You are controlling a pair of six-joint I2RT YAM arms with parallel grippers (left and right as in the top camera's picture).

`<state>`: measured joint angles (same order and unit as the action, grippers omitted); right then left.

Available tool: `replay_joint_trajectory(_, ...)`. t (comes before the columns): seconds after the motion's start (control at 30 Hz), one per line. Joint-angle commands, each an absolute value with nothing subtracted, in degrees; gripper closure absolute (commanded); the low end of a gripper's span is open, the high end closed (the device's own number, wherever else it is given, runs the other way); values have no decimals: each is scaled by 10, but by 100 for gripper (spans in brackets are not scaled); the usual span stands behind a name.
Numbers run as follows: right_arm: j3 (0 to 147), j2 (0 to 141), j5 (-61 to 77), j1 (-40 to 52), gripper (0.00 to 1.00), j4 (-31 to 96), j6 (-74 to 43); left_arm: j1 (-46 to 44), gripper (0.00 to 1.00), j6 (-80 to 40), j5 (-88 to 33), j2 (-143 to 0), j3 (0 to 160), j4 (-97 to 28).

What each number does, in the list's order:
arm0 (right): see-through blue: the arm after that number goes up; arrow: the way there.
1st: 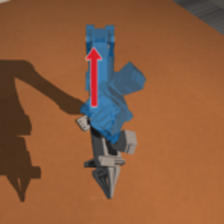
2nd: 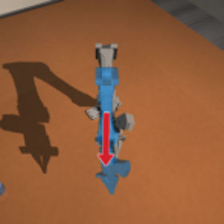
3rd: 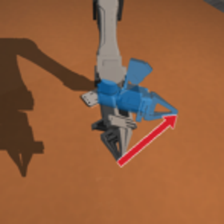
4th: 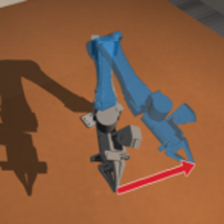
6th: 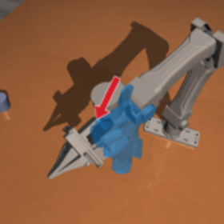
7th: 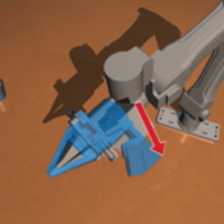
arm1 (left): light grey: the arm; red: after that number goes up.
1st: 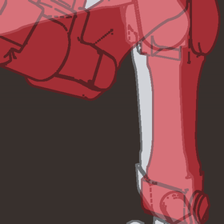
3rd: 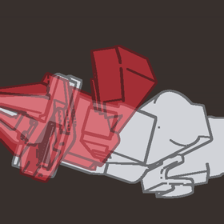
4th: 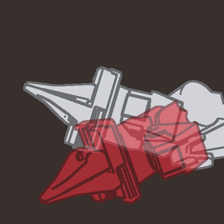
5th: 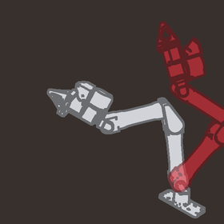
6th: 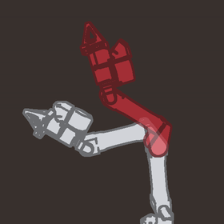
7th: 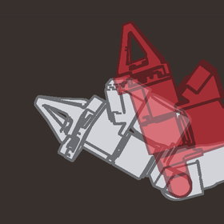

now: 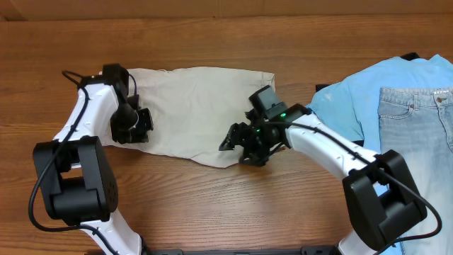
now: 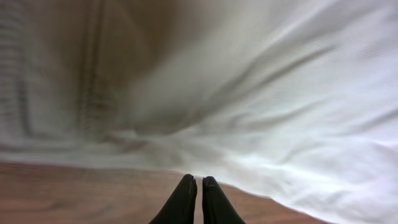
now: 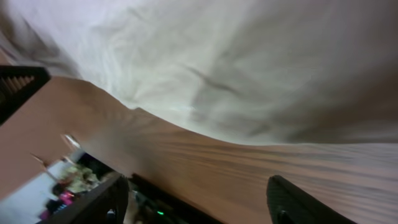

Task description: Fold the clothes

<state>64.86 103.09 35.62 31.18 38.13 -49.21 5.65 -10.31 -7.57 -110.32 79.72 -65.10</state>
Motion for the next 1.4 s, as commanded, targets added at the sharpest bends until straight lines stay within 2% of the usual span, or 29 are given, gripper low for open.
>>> replay_joint_trajectory(0.0,629,1029,332,335,34,353,-646,60,89,-98,-69,-1091,870,-679)
replay_joint_trajectory(0.07,626,1029,320,345,51,348,-655,60,87,-92,-68,-1091,913,-703)
replay_joint_trajectory(0.1,626,1029,316,350,54,351,-659,60,85,-91,-67,-1091,931,-710)
replay_joint_trajectory(0.17,623,1029,315,361,52,354,-673,60,82,-92,-66,-1091,958,-718)
replay_joint_trajectory(0.2,620,1029,309,368,46,354,-685,60,80,-92,-67,-1091,969,-721)
replay_joint_trajectory(0.27,615,1029,280,377,43,349,-706,60,79,-92,-66,-1091,981,-723)
replay_joint_trajectory(0.37,601,1029,246,381,45,326,-721,60,79,-92,-67,-1091,984,-729)
replay_joint_trajectory(0.5,581,1030,234,381,56,298,-746,60,79,-90,-66,-1091,984,-742)
replay_joint_trajectory(0.67,551,1032,220,381,56,220,-763,60,79,-90,-67,-1091,984,-749)
replay_joint_trajectory(0.9,547,1074,230,381,56,176,-781,60,79,-90,-67,-1091,984,-752)
replay_joint_trajectory(1.0,548,1074,239,379,82,163,-769,60,79,-89,-66,-1091,984,-755)
replay_joint_trajectory(1.1,550,1074,264,370,95,165,-734,60,78,-87,-57,-1091,984,-757)
replay_joint_trajectory(1.23,564,1074,317,343,96,213,-662,60,76,-87,-43,-1091,984,-759)
replay_joint_trajectory(1.37,599,1074,350,321,96,321,-551,59,74,-87,-42,-1091,980,-757)
